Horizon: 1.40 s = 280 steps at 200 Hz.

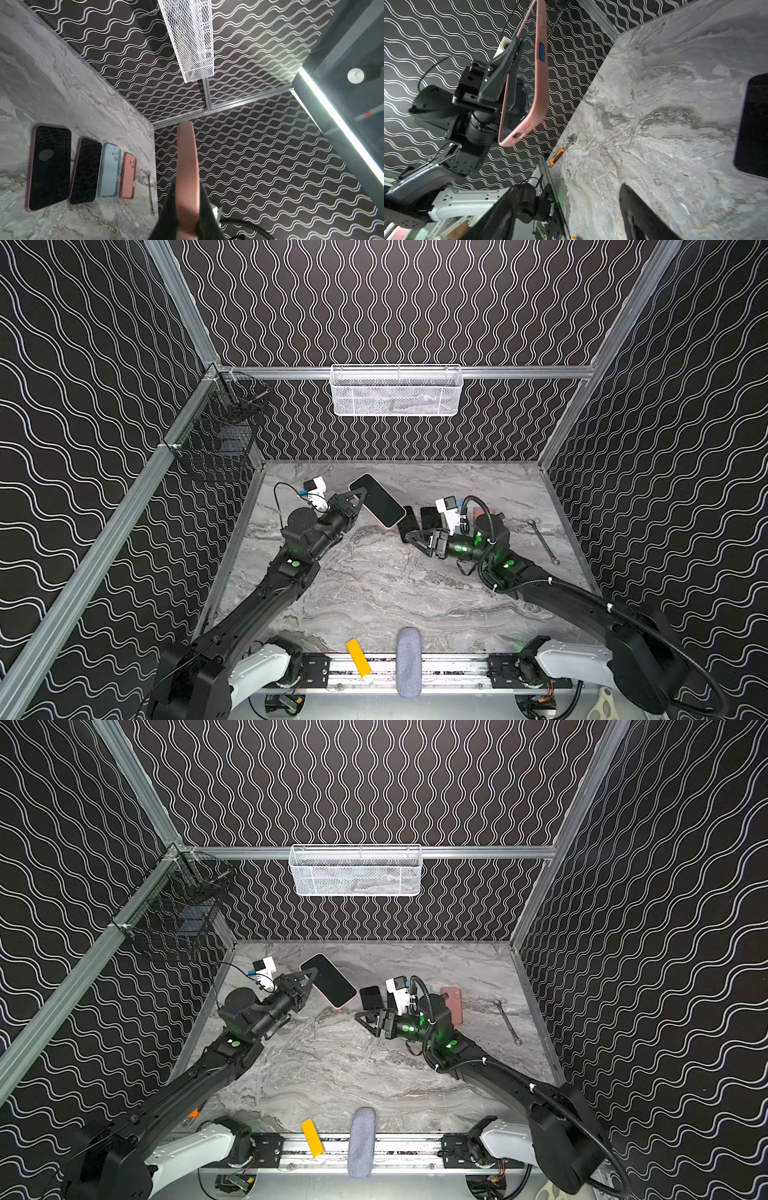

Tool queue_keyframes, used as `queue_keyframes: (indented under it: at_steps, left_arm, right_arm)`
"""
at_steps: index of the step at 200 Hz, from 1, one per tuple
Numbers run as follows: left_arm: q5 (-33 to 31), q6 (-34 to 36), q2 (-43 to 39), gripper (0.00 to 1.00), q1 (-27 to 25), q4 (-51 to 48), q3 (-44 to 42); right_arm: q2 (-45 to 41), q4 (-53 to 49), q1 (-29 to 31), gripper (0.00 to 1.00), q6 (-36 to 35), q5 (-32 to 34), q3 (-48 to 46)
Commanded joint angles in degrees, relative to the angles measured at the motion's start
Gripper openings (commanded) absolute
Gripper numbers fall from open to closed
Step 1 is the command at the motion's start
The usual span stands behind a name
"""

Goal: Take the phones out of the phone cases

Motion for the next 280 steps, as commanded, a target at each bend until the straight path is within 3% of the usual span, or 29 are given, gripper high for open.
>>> queue_keyframes:
  at_steps: [1, 35, 74, 182, 280]
  left_arm:
    - [-3.6, -3.0, 0.5, 0.0, -0.8, 7.3, -0.9]
    - [-5.1, -3.1, 2.1, 0.0, -2.5, 9.5, -1.6]
    - [-6.1, -2.7, 4.6, 0.0, -4.0, 11.3, -1.9]
    - [-4.9, -4.0, 7.7, 0.0, -5.1, 15.3, -2.1]
    - [-4.9, -5.3, 9.7, 0.0, -5.3, 17.8, -2.6]
  right_arm:
    - [2.7, 17.8, 0.0, 0.77, 8.6, -6.0, -1.7]
    - [6.6, 33.4, 0.1, 0.68, 18.1, -6.2, -4.4]
    - [7.9, 39.8, 0.7, 0.61, 21.7, -3.6, -5.6]
    - [12.7, 38.3, 2.4, 0.59, 22.8, -0.1, -3.1]
    - [16.2, 42.4, 3.9, 0.41, 24.8, 2.4, -1.7]
